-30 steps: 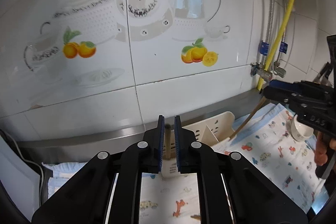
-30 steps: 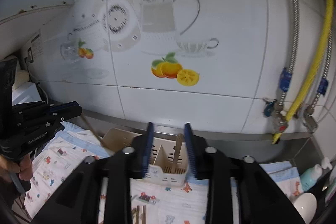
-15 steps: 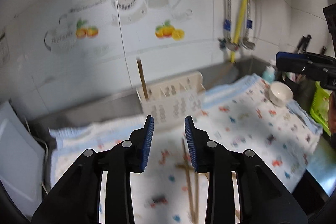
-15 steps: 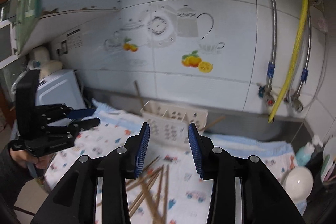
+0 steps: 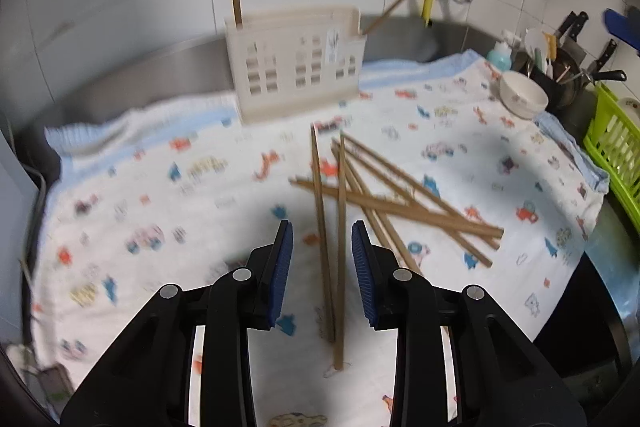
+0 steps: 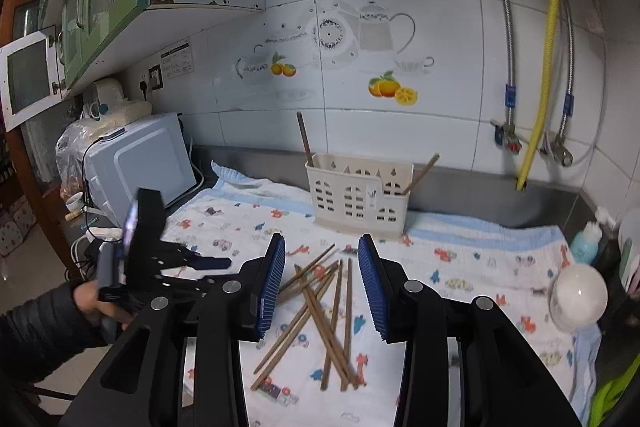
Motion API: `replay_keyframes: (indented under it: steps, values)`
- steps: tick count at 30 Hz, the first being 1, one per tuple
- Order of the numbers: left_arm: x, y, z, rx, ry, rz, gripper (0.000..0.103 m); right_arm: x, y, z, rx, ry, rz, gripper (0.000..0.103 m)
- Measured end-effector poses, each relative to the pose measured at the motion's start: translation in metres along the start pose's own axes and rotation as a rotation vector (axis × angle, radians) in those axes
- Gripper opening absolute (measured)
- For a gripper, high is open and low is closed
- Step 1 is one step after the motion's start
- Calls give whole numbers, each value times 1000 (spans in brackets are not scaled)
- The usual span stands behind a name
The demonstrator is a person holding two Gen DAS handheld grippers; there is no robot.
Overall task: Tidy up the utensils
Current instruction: 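Bring both open tools back down to the chopstick pile, then close the right tool on a chopstick while the left tool grasps another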
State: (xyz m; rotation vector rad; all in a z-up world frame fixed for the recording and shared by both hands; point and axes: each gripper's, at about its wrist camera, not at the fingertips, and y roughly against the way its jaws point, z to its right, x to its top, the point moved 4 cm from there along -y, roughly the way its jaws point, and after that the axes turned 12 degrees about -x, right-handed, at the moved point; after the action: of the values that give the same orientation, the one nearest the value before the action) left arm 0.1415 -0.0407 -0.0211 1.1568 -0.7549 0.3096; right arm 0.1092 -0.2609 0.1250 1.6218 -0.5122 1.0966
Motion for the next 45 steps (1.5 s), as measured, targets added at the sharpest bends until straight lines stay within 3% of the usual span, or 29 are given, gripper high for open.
replay_keyframes:
  steps: [14,29,45]
  values:
    - [-28,-60,-21,-23,98,-91,19,-92,-52,8,-90,-27,-138,36]
    - [-35,-71,-27,24,68,-110,17,-155,-109,19,-97,-17,-314,18]
    - [-42,-67,-25,23,66,-109,17,-165,-128,-1,-62,72,-351,15]
